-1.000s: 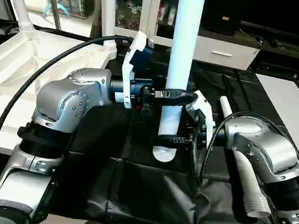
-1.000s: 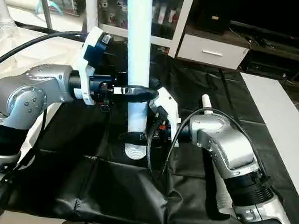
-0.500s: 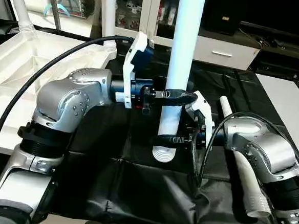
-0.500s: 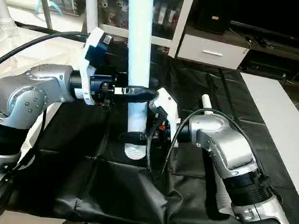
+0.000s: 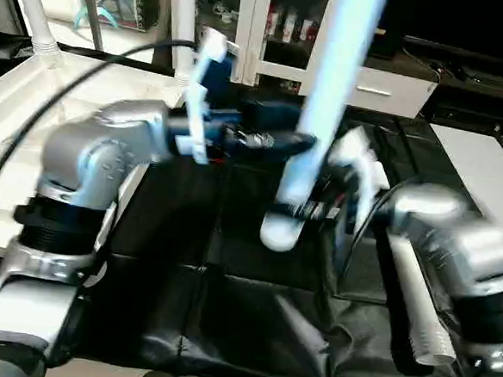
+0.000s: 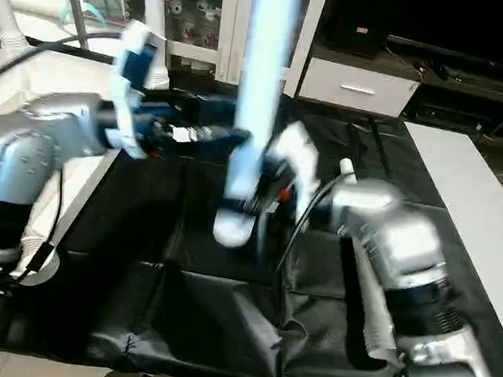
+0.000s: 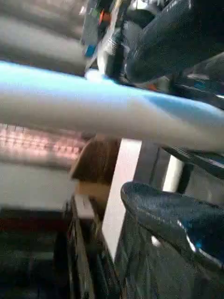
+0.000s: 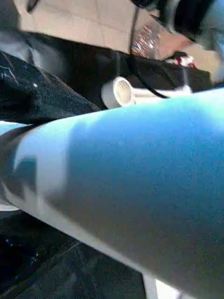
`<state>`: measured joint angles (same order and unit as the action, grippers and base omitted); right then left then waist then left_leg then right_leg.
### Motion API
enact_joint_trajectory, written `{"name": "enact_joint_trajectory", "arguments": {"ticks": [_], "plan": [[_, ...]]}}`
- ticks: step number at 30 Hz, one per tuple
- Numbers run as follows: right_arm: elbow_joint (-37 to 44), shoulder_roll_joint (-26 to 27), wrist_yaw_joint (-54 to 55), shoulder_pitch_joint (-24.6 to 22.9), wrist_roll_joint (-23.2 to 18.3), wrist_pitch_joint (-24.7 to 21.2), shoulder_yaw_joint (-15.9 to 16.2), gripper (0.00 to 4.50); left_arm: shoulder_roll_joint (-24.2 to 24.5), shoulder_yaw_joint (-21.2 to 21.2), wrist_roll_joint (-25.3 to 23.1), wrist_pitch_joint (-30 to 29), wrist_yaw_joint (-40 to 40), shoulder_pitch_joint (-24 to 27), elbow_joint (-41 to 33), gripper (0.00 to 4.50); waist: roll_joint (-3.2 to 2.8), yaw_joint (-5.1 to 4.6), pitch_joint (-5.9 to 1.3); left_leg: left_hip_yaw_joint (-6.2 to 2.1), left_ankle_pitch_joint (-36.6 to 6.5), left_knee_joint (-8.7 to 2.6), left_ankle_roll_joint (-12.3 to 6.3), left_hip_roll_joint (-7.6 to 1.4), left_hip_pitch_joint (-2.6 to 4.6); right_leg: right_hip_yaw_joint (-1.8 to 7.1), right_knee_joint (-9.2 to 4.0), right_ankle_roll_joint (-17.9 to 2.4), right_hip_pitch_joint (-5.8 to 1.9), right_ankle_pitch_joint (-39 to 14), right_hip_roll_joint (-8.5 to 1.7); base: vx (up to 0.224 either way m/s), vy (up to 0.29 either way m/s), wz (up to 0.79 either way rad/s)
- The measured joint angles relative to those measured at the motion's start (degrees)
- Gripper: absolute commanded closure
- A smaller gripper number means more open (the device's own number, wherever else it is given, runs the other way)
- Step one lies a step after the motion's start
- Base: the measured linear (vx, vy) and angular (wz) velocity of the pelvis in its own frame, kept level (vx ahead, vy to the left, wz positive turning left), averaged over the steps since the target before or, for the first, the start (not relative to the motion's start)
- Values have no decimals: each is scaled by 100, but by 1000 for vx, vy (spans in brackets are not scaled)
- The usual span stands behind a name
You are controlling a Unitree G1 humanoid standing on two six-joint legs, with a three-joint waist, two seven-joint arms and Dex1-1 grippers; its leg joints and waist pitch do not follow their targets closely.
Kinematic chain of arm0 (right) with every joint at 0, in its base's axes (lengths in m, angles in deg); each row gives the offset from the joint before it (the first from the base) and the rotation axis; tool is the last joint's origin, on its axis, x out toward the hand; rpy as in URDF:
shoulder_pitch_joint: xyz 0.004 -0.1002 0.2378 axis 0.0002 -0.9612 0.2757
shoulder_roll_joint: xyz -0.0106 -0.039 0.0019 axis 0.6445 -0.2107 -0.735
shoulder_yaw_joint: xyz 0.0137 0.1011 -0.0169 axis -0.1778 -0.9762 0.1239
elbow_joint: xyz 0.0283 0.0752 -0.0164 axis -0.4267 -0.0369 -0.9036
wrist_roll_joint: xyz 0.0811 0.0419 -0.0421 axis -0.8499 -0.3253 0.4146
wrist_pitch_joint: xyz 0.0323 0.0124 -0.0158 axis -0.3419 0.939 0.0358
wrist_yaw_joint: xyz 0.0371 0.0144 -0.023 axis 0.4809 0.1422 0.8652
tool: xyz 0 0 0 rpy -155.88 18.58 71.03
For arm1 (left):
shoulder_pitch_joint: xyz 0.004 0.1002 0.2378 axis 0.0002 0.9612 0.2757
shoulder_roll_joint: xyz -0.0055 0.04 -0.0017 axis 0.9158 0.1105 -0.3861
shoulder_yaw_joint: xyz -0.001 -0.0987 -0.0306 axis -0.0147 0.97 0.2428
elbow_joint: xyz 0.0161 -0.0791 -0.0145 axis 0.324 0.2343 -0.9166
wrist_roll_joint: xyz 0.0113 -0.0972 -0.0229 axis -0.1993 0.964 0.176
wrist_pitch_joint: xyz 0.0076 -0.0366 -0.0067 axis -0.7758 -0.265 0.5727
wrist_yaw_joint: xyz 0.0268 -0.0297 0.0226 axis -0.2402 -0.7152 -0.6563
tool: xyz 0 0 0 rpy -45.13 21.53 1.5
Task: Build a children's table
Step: Pick table leg
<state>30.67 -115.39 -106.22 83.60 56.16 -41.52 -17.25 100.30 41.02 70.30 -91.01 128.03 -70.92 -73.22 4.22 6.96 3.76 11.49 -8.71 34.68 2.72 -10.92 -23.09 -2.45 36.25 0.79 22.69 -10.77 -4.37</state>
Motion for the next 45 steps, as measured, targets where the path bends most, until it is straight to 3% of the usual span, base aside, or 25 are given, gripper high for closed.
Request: {"name": "enact_joint_trajectory", "arguments": {"ticks": [6,12,17,21,23,25,26,28,29,30,31,32,33,34,35,36,37,38,39,40,41,42,43,44,45], "plan": [[110,-272,520,-370,6,-86,-634,261,427,724,-248,162,-697,551,-53,7,-45,8,-3,0,0,-3,0,-1,3,1,-2,1,0,-1,2,0,0,0],[297,511,2314,-764,688,-146,-698,261,280,1123,-1154,33,-2487,1788,-660,7,-123,-56,-7,-2,0,3,1,-1,5,2,5,-2,3,1,1,0,0,0],[582,950,3622,-1027,1395,75,-794,261,-612,1135,-2077,697,-3956,2552,-1197,7,-98,-4,-11,-4,0,-2,1,-1,2,-3,-2,28,-1,-16,0,0,0,0],[1005,1277,4193,-1493,1686,374,-717,261,-681,615,-2637,1204,-4470,2863,-1518,7,-77,29,-25,7,-6,13,-15,14,-3,28,-24,72,-5,-12,-25,0,0,0],[1018,1420,4502,-1734,1874,682,-748,261,-768,500,-2827,1357,-4717,3097,-1734,7,-101,93,-42,-17,-61,93,-95,58,-22,28,-31,146,-7,3,-96,3,51,-7],[959,1565,4756,-2055,2111,1144,-685,261,-883,391,-3038,1587,-4918,3513,-1828,7,-193,136,-86,-203,-184,335,-239,117,-106,16,-29,253,-20,18,-211,23,175,-24],[928,1581,4799,-2110,2164,1231,-648,261,-883,384,-3087,1628,-4941,3597,-1822,7,-200,129,-82,-208,-198,358,-227,134,-112,12,-32,281,-27,25,-251,22,224,-17],[893,1834,4920,-2228,2195,1387,-633,261,-917,426,-3275,1814,-5087,3801,-1803,7,-203,-62,-74,-125,-207,288,-359,253,-91,22,-209,270,-42,-26,-287,-7,225,-1],[935,2055,4921,-2247,2073,1387,-633,261,-971,473,-3358,1889,-5172,3871,-1802,7,-218,-197,-67,-111,-167,221,-466,318,-87,5,-189,52,-40,-179,-297,-31,228,12],[971,2116,4903,-2271,1997,1382,-623,261,-1034,498,-3379,1929,-5220,3877,-1803,7,-226,-237,-62,-78,-149,195,-511,345,-90,-54,24,5,20,-280,-304,-49,206,10],[1053,2175,4847,-2362,1877,1365,-603,261,-1100,503,-3420,2014,-5307,3895,-1808,7,-209,-327,-69,-24,-120,166,-585,378,-84,-272,500,-2,97,-388,-234,-49,206,10],[1136,2133,4790,-2494,1835,1362,-573,261,-1123,442,-3467,2060,-5376,3908,-1835,7,-150,-380,-87,104,-79,96,-652,450,-77,-436,607,13,78,-429,-110,-71,152,3],[1142,2106,4749,-2540,1822,1362,-564,261,-1124,380,-3490,2099,-5402,3923,-1854,7,-39,-409,-104,249,-59,49,-681,533,-73,-470,484,13,-7,-435,-52,-97,113,0],[1143,2060,4703,-2581,1797,1364,-579,261,-1169,316,-3528,2151,-5425,3961,-1855,7,59,-422,-128,348,-57,9,-685,577,-73,-324,465,-77,-9,-457,-22,-97,113,0],[1135,2019,4690,-2707,1779,1365,-639,261,-1238,111,-3547,2198,-5419,3992,-1872,7,51,-299,-125,109,-325,434,-431,624,-151,-259,433,-30,55,-373,-152,-97,142,-18],[1080,1998,4683,-2704,1770,1361,-662,261,-1271,47,-3575,2228,-5420,4081,-1904,7,-14,-319,-130,-432,-474,1114,-218,661,-294,-337,411,34,58,-294,-252,-76,240,-45],[1072,2026,4671,-2719,1760,1363,-676,261,-1259,52,-3596,2234,-5421,4130,-1905,7,-42,-338,-128,-770,-523,1505,5,651,-277,-408,393,96,39,-241,-399,-76,240,-45],[1076,2072,4642,-2719,1735,1378,-675,261,-1256,71,-3620,2261,-5425,4114,-1917,7,-50,-398,-114,-900,-624,1362,196,481,-79,-487,354,156,29,-181,-555,-98,304,-41],[1079,2055,4601,-2710,1715,1386,-680,261,-1271,68,-3632,2287,-5425,4081,-1940,7,-111,-453,-98,-936,-818,1042,239,323,97,-572,306,195,5,-152,-629,-94,338,-10],[1070,2057,4568,-2709,1708,1392,-686,261,-1271,71,-3644,2327,-5423,4029,-1947,7,-176,-555,-72,-842,-931,948,161,231,147,-642,224,213,-47,-140,-697,-94,338,-10],[1046,2062,4505,-2722,1677,1379,-635,261,-1256,135,-3657,2367,-5425,4093,-1946,7,-218,-738,-42,-783,-872,873,10,269,142,-575,146,69,-81,-312,-602,-120,326,9],[1052,2086,4451,-2711,1642,1378,-570,261,-1257,200,-3655,2378,-5427,4128,-1937,7,-245,-809,-23,-765,-816,788,-84,338,153,-569,323,-171,-49,-510,-568,-147,289,8],[1066,2097,4414,-2709,1633,1379,-528,261,-1254,268,-3657,2388,-5444,4138,-1920,7,-240,-836,-23,-748,-769,708,-158,376,187,-581,510,-249,-53,-567,-416,-147,289,8],[1085,2057,4392,-2697,1635,1382,-519,261,-1257,331,-3667,2441,-5496,4137,-1930,7,-213,-821,-42,-703,-727,597,-222,454,207,-626,567,-267,-162,-570,-171,-100,257,-3],[1107,2006,4360,-2672,1637,1386,-518,261,-1244,334,-3691,2475,-5514,4136,-1942,7,-180,-809,-63,-657,-728,531,-222,549,198,-631,460,-275,-275,-562,-20,-76,199,-7]]}}
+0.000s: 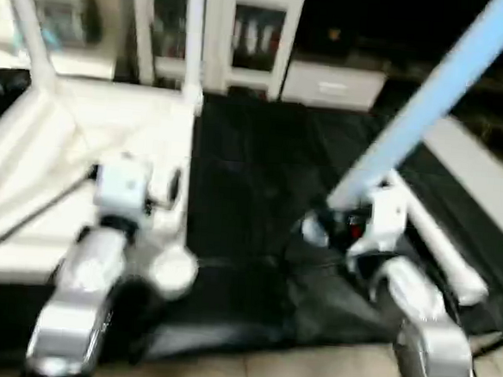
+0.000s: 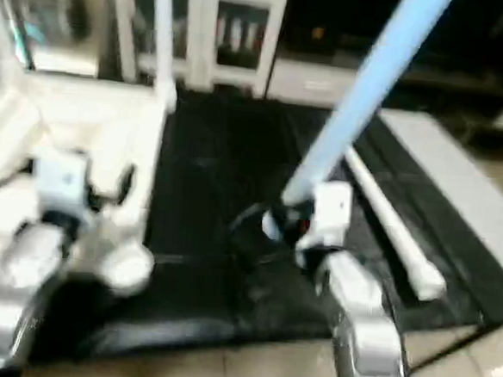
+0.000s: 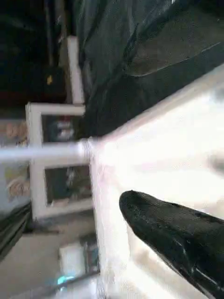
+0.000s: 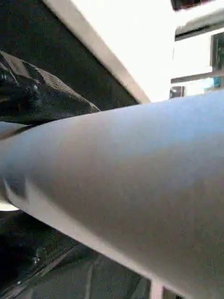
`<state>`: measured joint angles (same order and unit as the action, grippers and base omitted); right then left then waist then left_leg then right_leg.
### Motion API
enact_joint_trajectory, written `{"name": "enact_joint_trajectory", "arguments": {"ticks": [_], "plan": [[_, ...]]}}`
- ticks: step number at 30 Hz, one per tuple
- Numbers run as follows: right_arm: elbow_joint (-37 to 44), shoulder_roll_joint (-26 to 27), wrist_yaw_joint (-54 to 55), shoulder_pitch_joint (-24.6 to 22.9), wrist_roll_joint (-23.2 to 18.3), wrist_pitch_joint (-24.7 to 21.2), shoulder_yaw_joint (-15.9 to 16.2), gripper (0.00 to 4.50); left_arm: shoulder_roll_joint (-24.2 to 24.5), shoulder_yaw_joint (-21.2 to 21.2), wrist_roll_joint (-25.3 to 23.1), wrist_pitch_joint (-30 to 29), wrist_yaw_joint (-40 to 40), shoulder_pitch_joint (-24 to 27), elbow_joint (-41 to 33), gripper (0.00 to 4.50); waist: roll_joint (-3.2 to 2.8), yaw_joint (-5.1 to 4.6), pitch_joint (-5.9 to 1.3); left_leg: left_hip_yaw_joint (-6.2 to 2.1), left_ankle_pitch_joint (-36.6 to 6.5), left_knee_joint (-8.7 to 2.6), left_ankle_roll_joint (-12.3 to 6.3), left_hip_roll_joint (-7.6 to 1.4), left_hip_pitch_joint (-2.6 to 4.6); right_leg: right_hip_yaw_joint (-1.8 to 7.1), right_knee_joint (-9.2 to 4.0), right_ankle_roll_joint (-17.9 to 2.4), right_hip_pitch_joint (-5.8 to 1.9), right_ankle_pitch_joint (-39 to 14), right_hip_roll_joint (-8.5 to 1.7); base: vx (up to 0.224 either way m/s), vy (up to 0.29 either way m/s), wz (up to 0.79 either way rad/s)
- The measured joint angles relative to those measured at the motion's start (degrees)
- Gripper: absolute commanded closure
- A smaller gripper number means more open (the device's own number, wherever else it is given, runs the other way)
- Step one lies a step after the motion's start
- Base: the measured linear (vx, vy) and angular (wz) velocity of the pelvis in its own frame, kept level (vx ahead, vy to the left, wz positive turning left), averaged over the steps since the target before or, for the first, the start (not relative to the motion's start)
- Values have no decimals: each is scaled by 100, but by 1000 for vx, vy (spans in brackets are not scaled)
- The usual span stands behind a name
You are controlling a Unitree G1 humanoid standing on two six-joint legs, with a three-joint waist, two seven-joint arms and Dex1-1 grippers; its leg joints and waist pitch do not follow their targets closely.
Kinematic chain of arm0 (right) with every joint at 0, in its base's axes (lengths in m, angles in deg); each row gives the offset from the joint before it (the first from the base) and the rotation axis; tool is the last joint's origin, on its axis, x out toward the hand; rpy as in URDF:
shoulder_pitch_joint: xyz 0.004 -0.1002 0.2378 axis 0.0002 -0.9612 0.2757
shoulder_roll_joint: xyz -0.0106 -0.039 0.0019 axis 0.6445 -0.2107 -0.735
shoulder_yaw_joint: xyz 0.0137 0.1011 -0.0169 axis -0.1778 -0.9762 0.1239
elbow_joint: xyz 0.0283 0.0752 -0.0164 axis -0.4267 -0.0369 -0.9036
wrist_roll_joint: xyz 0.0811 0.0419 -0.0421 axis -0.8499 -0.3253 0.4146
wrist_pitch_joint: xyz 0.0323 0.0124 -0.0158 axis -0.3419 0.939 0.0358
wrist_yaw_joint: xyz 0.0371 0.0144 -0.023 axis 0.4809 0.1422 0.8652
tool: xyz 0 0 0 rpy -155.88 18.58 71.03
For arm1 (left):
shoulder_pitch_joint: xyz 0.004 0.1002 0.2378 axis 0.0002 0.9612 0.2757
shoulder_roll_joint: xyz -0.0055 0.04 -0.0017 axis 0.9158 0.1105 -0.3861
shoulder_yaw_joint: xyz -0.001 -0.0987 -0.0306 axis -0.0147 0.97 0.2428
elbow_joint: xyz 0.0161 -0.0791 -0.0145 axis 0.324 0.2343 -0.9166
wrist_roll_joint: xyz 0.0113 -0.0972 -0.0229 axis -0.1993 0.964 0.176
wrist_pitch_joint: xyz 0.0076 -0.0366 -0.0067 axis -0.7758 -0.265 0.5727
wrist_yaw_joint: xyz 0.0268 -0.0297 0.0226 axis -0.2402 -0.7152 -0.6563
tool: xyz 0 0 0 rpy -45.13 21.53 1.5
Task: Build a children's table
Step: Pick table leg
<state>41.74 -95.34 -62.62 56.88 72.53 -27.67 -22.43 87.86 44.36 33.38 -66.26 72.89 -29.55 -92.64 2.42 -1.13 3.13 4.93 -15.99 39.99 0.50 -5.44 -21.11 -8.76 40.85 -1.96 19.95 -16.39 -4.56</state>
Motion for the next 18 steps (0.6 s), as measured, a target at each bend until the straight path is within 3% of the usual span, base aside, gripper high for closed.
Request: {"name": "enact_joint_trajectory", "arguments": {"ticks": [1,2,3,4,5,7,8,9,10,11,12,13,14,15,16,17,18], "plan": [[24,-39,-41,20,0,11,0,261,3,-10,-18,5,-27,0,-1,7,46,15,-25,53,10,-52,18,120,-25,30,-159,4,-118,15,109,-76,199,-7],[26,-133,-96,48,4,24,1,261,-45,-31,-25,12,-75,-4,7,7,24,61,-17,68,29,-107,57,225,-61,163,-251,35,-155,71,149,-81,162,6],[13,-163,-120,42,7,23,-2,261,-97,-54,-26,12,-108,-3,5,7,-29,70,10,61,44,-168,84,261,-82,181,-299,38,-190,97,130,-107,153,24],[-16,-143,-155,35,5,23,4,261,-123,-84,-30,13,-120,-11,0,7,-79,55,17,-110,58,-218,106,403,-119,203,-299,12,-229,80,107,-107,153,24],[-64,-120,-183,36,5,20,22,261,-136,-86,-45,10,-148,-32,-3,7,-80,25,22,-370,96,-315,158,568,-144,313,-228,-89,-226,-3,149,-84,111,44],[-97,-128,-193,64,5,20,33,261,-150,-48,-72,5,-173,-41,-7,7,-78,42,18,-806,207,-480,140,719,-167,410,-23,-215,-241,-190,290,-47,28,49],[-108,-129,-195,131,4,20,34,261,-152,-14,-96,5,-194,-42,-9,7,-74,91,12,-1180,492,-643,134,821,-160,489,42,-294,-223,-321,412,-71,-14,38],[-124,-118,-191,186,-5,20,33,261,-115,-10,-159,-15,-223,-41,-7,7,-65,140,5,-1402,679,-765,184,909,-164,513,29,-339,-222,-394,441,-94,-52,27],[-147,-104,-190,218,-11,21,34,261,-91,9,-190,-25,-238,-42,-7,7,35,167,-39,-1585,758,-882,280,1025,-171,574,-54,-401,-242,-445,429,-94,-52,27],[-162,-102,-186,243,-27,22,23,261,-102,19,-217,-33,-264,-47,-7,7,185,182,-101,-1682,822,-1004,383,1110,-194,762,-306,-481,-346,-468,390,-63,-169,36],[-197,-102,-183,304,-42,22,14,261,-120,24,-247,-66,-302,-44,-6,7,264,244,-106,-1626,857,-1033,437,1074,-196,817,-385,-289,-376,-358,372,-59,-259,24],[-220,-115,-188,322,-43,22,9,261,-157,18,-261,-128,-337,-38,0,7,291,317,-125,-1486,833,-952,409,953,-244,796,-426,14,-430,-247,370,-59,-259,24],[-245,-157,-204,310,-39,24,2,261,-228,0,-263,-159,-354,-34,1,7,199,436,-120,-1016,662,-567,289,571,-337,665,-431,93,-419,-191,386,-87,-197,-12],[-294,-157,-220,300,-39,23,6,261,-226,-41,-266,-173,-353,-31,-6,7,176,499,-115,-681,622,-266,312,301,-357,600,-383,89,-404,-185,347,-76,-133,-31],[-301,-160,-237,273,-39,23,3,261,-222,-60,-275,-195,-350,-43,-4,7,184,519,-101,-487,626,-216,320,103,-298,541,-374,82,-385,-178,315,-76,-133,-31],[-297,-180,-245,248,-40,23,-38,261,-216,-67,-277,-211,-337,-116,-3,7,77,526,-128,-371,621,-396,328,-142,-142,472,-366,67,-330,-153,323,-43,-92,-22],[-314,-154,-239,225,-41,20,-64,261,-189,-68,-259,-216,-311,-216,2,7,102,494,-105,-263,540,-574,401,-253,-115,445,-370,72,-274,-128,315,0,0,0]]}}
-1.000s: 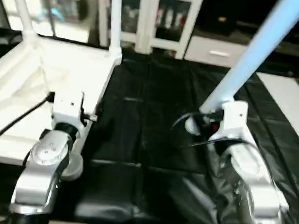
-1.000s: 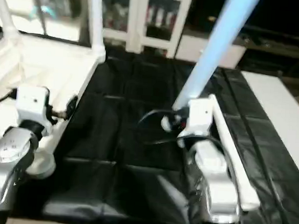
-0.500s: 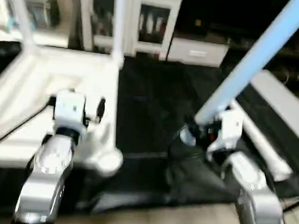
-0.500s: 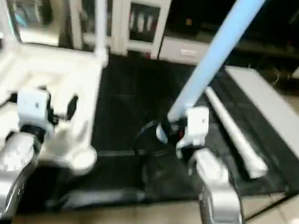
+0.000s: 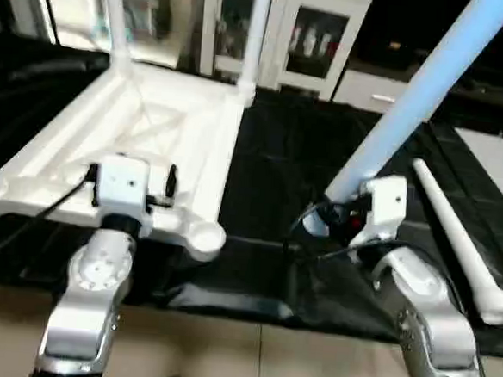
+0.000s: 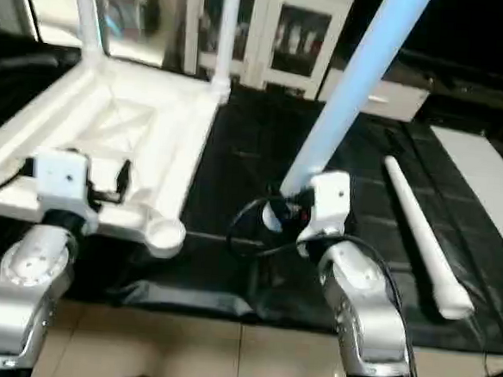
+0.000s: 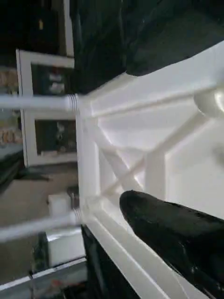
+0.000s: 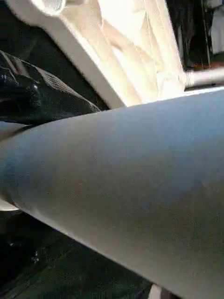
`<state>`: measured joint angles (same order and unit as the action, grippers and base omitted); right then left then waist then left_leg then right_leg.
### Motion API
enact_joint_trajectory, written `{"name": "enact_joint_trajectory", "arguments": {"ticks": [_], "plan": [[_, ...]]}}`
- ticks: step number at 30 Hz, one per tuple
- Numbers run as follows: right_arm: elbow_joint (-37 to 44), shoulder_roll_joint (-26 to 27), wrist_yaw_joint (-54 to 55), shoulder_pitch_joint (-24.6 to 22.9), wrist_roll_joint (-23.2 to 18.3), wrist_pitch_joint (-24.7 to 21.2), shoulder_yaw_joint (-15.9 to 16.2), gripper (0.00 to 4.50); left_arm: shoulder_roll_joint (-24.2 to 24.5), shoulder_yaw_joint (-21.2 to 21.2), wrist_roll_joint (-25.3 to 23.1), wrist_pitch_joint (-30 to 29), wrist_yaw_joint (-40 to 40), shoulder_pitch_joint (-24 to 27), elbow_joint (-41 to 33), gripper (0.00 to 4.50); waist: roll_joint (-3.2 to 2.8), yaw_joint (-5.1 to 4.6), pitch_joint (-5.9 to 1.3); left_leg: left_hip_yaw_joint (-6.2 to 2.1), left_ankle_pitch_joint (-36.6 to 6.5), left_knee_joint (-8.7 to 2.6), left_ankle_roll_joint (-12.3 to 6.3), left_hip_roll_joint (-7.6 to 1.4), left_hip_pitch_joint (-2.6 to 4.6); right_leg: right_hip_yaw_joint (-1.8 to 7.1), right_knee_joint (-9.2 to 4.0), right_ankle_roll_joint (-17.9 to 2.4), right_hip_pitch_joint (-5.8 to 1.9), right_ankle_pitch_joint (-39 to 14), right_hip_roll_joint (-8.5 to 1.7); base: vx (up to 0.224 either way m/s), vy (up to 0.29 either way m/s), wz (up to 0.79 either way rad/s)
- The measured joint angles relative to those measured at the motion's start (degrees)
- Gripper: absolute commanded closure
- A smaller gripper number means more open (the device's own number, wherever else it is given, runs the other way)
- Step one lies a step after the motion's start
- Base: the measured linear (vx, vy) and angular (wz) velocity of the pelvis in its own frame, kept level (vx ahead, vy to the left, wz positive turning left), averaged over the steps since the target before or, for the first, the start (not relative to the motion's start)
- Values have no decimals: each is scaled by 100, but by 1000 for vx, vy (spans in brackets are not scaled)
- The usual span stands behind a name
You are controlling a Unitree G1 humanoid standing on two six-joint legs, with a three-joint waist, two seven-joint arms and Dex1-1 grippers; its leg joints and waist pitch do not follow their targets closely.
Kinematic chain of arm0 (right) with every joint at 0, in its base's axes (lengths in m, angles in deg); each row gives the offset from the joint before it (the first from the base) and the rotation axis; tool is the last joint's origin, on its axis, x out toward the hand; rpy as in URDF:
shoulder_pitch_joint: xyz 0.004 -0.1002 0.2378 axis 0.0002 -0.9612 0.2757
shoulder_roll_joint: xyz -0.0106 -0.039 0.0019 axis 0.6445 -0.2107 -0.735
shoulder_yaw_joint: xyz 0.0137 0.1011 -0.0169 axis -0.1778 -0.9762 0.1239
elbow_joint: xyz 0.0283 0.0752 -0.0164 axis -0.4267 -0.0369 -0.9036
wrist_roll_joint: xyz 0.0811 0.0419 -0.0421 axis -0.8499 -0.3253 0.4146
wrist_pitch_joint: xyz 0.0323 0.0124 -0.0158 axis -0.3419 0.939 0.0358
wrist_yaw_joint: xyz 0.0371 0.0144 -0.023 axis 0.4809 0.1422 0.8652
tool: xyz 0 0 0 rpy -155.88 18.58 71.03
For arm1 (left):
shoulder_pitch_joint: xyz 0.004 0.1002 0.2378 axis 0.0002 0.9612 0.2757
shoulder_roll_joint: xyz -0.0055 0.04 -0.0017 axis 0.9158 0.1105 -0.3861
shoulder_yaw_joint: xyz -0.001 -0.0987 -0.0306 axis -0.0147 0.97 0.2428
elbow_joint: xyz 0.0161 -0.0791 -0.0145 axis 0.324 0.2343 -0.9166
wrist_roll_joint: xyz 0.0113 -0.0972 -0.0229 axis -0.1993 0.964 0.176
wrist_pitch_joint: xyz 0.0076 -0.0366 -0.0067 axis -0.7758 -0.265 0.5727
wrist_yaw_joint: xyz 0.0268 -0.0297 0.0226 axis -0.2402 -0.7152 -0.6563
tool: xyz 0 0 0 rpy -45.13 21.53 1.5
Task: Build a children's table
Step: Pick table leg
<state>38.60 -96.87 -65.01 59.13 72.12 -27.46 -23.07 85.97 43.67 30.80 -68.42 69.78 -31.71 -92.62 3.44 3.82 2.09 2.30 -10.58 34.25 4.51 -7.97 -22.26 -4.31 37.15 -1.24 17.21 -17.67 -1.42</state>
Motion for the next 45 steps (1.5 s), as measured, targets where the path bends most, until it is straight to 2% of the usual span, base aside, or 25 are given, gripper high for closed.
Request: {"name": "enact_joint_trajectory", "arguments": {"ticks": [1,2,4,9,11,13,14,16,17,18,19,20,22,23,24,25,26,27,28,29,32,34,38,43,45], "plan": [[-20,-3,0,-27,0,-8,-4,261,16,18,37,10,53,-44,6,7,-6,-1,0,98,113,-71,-8,-94,2,-5,-17,-4,64,47,10,0,0,0],[-26,51,-14,-27,-7,-24,36,261,68,38,67,12,113,-43,39,7,-3,-37,9,131,128,-65,-33,-120,-9,-2,-13,12,89,84,11,-59,-1,-2],[-21,117,-45,-26,-62,-27,73,261,108,23,83,41,226,-102,110,7,-2,-25,14,161,123,-69,-24,-130,0,-1,-12,-3,85,84,5,0,0,0],[-19,109,-52,-28,-56,-26,139,261,173,-119,117,101,504,-315,120,7,-58,142,77,399,114,-91,-34,-199,76,44,-26,41,37,76,-39,0,0,0],[-18,141,-38,-59,-56,-24,131,261,199,-148,132,115,589,-326,125,7,-120,166,114,369,88,-131,-76,-184,89,-176,-170,83,-116,55,-161,0,0,0],[-16,145,-18,-112,-52,-23,113,261,203,-197,145,115,619,-347,129,7,-196,158,134,321,17,-91,-193,-199,67,-495,-381,117,-318,48,-260,51,65,40],[-13,154,-12,-118,-52,-23,119,261,217,-195,152,115,655,-351,129,7,-228,178,151,311,10,-59,-205,-212,65,-647,-486,167,-457,61,-306,86,82,56],[25,192,-5,-149,-53,-23,131,261,232,-179,162,115,681,-350,131,7,-272,191,158,259,16,-18,-221,-205,51,-771,-631,223,-627,47,-312,135,78,62],[35,247,-12,-114,-56,-24,205,261,278,-111,184,112,705,-306,148,7,-272,159,167,281,-20,-32,-287,-148,119,-564,-501,87,-568,-51,-267,209,56,48],[77,309,-32,-69,-77,-24,272,261,314,-12,192,103,707,-295,192,7,-241,137,157,283,-67,-10,-338,-74,150,-362,-161,-51,-413,-132,-235,203,48,20],[140,341,-45,-74,-108,-22,279,261,359,50,195,97,709,-297,212,7,-240,123,148,281,-117,32,-382,-44,173,-225,213,-27,-219,-145,-173,203,48,20],[152,321,-46,-81,-132,-20,274,261,357,64,201,97,712,-304,214,7,-227,104,137,301,-183,62,-414,11,224,-147,446,13,51,-140,-166,137,40,10],[148,264,-32,-93,-120,-19,251,261,336,29,211,98,723,-309,215,7,-162,61,123,389,-268,91,-427,101,303,-64,470,139,437,-50,-195,119,6,10],[144,253,-2,-93,-89,-15,241,261,316,23,245,100,737,-307,215,7,-60,37,110,484,-315,90,-405,178,367,51,236,130,573,89,-214,110,-58,2],[136,241,54,-91,-50,-1,222,261,266,24,319,112,781,-316,215,7,92,16,114,562,-351,108,-365,259,405,194,22,90,574,442,-249,101,-124,13],[102,193,101,-132,-35,3,147,261,158,20,389,116,824,-314,235,7,118,37,110,614,-401,149,-413,236,439,248,63,66,545,527,-248,101,-124,13],[37,141,163,-150,-7,4,0,261,17,-135,495,128,899,-299,228,7,87,166,110,550,-486,224,-557,211,450,290,35,33,505,498,-188,109,-112,10],[28,146,205,-148,1,4,-95,261,13,-201,548,132,970,-286,226,7,71,211,108,443,-485,225,-555,212,413,288,28,14,496,486,-167,107,-73,-12],[32,148,239,-140,-2,11,-167,261,14,-196,610,138,1010,-268,226,7,44,231,97,382,-419,122,-447,175,391,282,46,-1,498,477,-132,107,-73,-12],[35,157,284,-131,-3,12,-230,261,19,-147,725,166,1102,-219,216,7,2,230,81,363,-291,112,-104,100,350,254,87,12,509,482,-97,93,-33,-6],[63,204,311,-142,-40,1,-177,261,18,-88,909,183,1275,-23,213,7,-5,165,77,364,-293,140,-99,82,219,219,18,32,581,530,-99,50,11,2],[128,166,274,-196,-59,-29,-147,261,70,-85,1201,201,1616,148,198,7,-11,156,82,371,-293,143,-98,70,207,202,-40,1,580,545,-103,0,0,0],[278,-161,-112,-313,-182,-87,-134,261,566,-100,1836,225,2744,302,115,7,-22,109,91,472,-317,140,-131,16,222,200,-105,-13,541,591,-119,0,0,0],[302,-753,-1042,-240,-613,-222,-209,261,1930,-335,1849,368,4506,-303,699,7,-43,100,124,590,-310,126,-111,-35,318,200,-106,29,475,588,-147,-41,1,2],[297,-946,-1400,-238,-728,-241,-215,261,2280,-412,1821,454,5139,-462,1031,7,-50,100,126,604,-310,123,-111,-35,327,195,-105,31,467,587,-161,0,0,0]]}}
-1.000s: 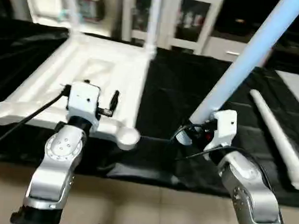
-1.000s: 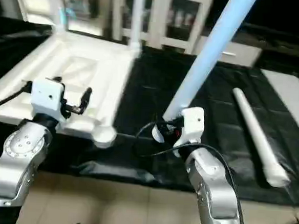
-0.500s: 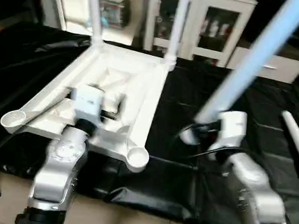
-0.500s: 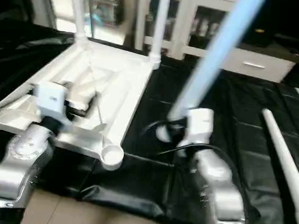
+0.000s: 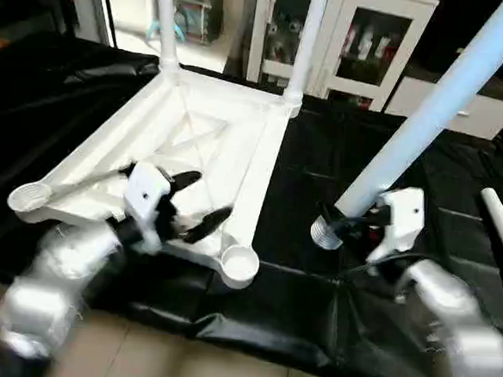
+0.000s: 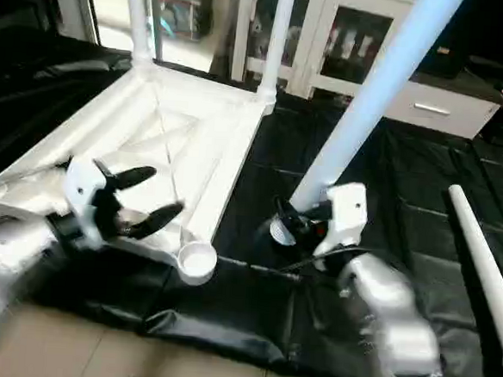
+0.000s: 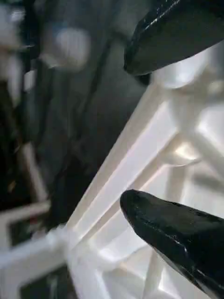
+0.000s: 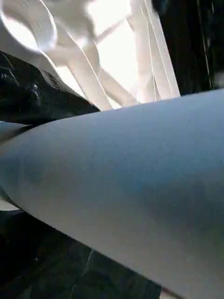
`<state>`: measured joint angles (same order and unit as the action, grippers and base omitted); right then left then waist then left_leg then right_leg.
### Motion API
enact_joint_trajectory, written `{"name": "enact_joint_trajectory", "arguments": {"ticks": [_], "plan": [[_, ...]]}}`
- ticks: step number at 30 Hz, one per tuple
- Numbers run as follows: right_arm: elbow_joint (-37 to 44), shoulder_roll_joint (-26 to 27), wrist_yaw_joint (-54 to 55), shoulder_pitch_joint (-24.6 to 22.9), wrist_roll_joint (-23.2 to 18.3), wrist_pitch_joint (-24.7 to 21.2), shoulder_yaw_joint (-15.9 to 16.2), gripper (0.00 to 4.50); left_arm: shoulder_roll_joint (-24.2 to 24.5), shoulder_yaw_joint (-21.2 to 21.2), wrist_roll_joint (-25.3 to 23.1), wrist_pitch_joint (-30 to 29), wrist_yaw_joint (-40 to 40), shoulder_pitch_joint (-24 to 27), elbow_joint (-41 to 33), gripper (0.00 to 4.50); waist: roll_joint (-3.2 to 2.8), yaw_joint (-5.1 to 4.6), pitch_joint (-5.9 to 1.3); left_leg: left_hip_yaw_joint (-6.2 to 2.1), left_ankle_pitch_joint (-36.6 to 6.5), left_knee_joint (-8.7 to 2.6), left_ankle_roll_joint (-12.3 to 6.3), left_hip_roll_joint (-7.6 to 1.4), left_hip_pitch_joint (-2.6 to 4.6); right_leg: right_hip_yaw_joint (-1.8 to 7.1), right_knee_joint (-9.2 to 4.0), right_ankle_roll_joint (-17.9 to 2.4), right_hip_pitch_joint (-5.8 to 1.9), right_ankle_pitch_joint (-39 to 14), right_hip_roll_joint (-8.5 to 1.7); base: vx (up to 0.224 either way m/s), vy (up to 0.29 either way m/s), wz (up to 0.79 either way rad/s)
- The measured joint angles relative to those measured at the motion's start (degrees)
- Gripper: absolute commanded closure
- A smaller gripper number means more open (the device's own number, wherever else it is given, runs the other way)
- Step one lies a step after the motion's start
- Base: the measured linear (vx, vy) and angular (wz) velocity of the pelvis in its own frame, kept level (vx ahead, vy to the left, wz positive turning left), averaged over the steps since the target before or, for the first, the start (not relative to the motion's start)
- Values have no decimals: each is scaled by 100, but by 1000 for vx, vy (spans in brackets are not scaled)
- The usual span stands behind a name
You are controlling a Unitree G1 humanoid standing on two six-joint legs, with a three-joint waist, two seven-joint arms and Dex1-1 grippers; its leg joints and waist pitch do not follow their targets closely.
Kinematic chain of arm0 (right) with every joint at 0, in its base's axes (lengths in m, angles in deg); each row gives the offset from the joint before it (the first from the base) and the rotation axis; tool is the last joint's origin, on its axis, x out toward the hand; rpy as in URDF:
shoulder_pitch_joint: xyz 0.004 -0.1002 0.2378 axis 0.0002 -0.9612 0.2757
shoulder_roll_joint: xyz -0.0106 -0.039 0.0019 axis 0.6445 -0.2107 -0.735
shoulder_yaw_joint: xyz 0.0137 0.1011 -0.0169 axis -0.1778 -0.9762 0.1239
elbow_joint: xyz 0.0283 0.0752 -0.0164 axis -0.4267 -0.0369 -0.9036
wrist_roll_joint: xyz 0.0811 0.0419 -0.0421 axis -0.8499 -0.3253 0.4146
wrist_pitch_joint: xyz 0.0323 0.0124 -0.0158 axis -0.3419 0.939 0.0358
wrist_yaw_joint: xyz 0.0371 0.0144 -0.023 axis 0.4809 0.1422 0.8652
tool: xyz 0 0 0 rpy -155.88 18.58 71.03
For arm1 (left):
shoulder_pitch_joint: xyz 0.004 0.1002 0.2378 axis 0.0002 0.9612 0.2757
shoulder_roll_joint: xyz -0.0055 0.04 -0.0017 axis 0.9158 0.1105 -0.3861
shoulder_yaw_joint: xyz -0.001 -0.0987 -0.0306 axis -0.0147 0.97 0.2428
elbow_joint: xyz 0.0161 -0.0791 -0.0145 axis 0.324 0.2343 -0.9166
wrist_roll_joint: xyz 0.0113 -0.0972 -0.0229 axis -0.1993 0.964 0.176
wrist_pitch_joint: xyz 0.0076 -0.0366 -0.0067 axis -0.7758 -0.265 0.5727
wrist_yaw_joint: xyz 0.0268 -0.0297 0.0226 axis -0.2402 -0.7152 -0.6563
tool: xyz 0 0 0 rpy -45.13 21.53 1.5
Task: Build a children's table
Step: Pick table leg
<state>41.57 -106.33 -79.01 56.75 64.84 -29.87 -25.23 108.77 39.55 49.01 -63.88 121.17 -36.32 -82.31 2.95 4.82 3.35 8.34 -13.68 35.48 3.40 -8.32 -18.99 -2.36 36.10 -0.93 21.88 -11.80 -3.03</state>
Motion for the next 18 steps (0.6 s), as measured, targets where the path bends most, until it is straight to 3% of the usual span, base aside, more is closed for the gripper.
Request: {"name": "enact_joint_trajectory", "arguments": {"ticks": [3,7,13,14,18], "plan": [[-17,-347,-625,93,-140,-30,113,261,622,-475,-247,140,971,-344,719,7,-1,2,2,9,17,0,1,-1,-6,1,2,3,7,15,-4,0,0,0],[-17,-559,-986,170,-210,-44,128,261,1024,-687,-445,273,1689,-539,1154,7,0,-1,1,24,19,0,1,-4,-9,0,2,-22,10,37,-11,0,0,0],[-22,-595,-1067,276,-337,-49,131,261,987,-910,-469,445,2107,-847,1474,7,9,17,-5,57,6,-1,-24,-10,-22,-6,0,-26,20,10,-25,0,0,0],[-22,-594,-1067,275,-341,-49,131,261,937,-925,-469,472,2113,-857,1527,33,9,15,-4,61,4,-1,-27,-10,-22,-4,0,-26,20,9,-26,0,0,0],[-24,-581,-1109,275,-344,-50,220,261,710,-993,-465,630,2270,-1051,1833,53,8,13,-1,67,8,-1,-21,-17,-17,-5,1,-26,20,9,-26,0,0,0]]}}
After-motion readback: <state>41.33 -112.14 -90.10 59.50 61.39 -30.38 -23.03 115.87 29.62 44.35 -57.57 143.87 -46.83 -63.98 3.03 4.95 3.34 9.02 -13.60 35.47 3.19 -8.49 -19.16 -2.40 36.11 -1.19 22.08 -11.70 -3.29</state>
